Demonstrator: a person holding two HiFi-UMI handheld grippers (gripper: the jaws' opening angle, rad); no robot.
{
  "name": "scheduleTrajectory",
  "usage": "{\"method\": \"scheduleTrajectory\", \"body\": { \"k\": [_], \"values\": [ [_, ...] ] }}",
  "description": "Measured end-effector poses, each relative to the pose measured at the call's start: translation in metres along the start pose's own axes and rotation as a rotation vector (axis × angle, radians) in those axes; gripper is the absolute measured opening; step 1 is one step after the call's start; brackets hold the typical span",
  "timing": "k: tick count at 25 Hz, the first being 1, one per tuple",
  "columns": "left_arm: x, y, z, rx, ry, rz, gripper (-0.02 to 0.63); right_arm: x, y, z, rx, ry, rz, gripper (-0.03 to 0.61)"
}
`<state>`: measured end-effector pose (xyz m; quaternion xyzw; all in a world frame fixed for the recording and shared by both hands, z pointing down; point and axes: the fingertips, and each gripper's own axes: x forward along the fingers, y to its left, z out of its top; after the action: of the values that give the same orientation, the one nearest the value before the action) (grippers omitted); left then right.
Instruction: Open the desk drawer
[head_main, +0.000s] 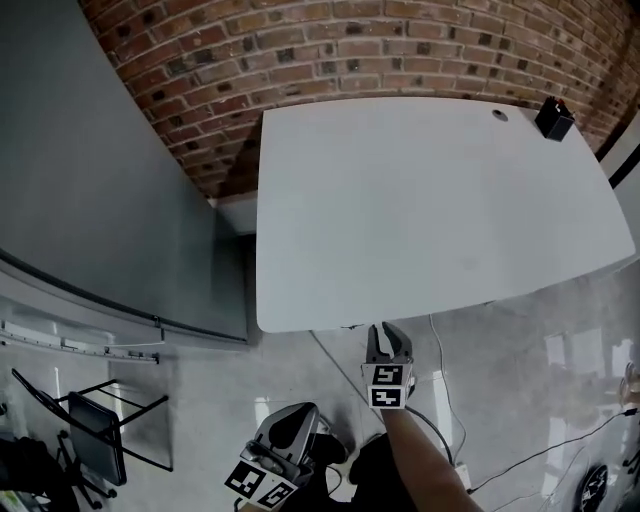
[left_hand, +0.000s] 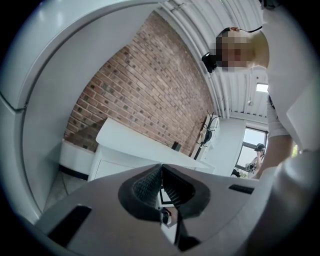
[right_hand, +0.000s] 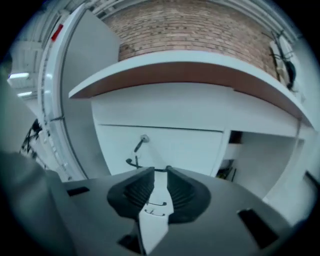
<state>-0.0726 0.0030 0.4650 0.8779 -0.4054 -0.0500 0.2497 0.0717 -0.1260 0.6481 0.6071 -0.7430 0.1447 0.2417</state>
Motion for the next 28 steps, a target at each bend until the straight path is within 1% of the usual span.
{"method": "scheduleTrajectory", "body": {
  "k": [3, 4, 6, 11, 14, 19, 22, 25, 26, 28],
  "values": [
    [0.000, -0.003, -0.018, -0.007, -0.002, 0.009, 0.009, 0.015, 0.023, 0.000, -0.395, -0.055, 0.072, 0.075],
    [-0.003, -0.004, -0.023, -0.009, 0.000, 0.013, 0.009, 0.018, 0.028, -0.002, -0.491, -0.069, 0.091, 0.078],
    [-0.010, -0.003, -0.032, -0.016, -0.002, 0.027, 0.009, 0.024, 0.030, -0.005, -0.606, -0.085, 0.111, 0.084],
    [-0.032, 0.002, -0.049, -0.046, -0.019, 0.072, 0.009, 0.035, 0.033, -0.008, -0.770, -0.106, 0.152, 0.084],
    [-0.042, 0.003, -0.052, -0.064, -0.034, 0.093, 0.009, 0.044, 0.034, -0.010, -0.832, -0.092, 0.168, 0.084],
    [-0.055, 0.011, -0.059, -0.070, -0.045, 0.136, 0.009, 0.054, 0.034, -0.015, -0.855, -0.057, 0.193, 0.086],
    [-0.058, 0.012, -0.062, -0.078, -0.047, 0.145, 0.009, 0.058, 0.035, -0.022, -0.876, -0.014, 0.213, 0.089],
    [-0.057, 0.012, -0.062, -0.086, -0.053, 0.145, 0.009, 0.064, 0.037, -0.022, -0.933, 0.021, 0.234, 0.078],
    [-0.056, 0.012, -0.063, -0.088, -0.053, 0.145, 0.009, 0.064, 0.038, -0.022, -0.936, 0.029, 0.247, 0.072],
    [-0.056, 0.013, -0.064, -0.093, -0.049, 0.145, 0.009, 0.065, 0.039, -0.021, -0.893, 0.044, 0.277, 0.071]
  ]
}}
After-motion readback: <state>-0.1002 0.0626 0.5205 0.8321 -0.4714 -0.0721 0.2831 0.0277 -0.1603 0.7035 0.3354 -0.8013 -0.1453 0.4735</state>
